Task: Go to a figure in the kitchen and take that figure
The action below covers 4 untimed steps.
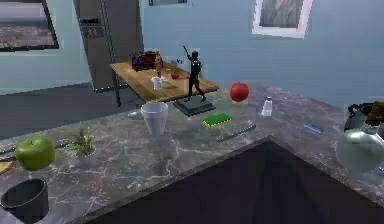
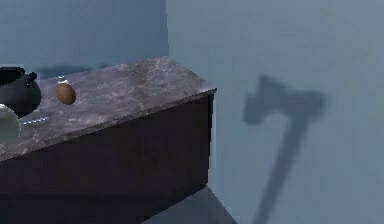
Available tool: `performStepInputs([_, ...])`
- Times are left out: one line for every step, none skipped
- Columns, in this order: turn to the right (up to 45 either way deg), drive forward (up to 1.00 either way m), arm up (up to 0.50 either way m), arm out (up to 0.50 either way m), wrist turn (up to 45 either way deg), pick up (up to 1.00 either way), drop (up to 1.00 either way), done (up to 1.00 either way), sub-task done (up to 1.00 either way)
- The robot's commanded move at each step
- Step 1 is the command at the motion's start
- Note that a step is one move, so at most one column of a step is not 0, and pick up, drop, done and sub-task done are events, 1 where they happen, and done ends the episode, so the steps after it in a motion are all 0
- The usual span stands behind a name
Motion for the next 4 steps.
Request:
performStepInputs([12.0,0.0,0.0,0.0,0.0,0.0,0.0,0.0,0.0])
performStepInputs([0.0,0.35,0.0,0.0,0.0,0.0,0.0,0.0,0.0])
performStepInputs([-45.0,0.0,0.0,0.0,0.0,0.0,0.0,0.0,0.0])
performStepInputs([-45.0,0.0,0.0,0.0,0.0,0.0,0.0,0.0,0.0])
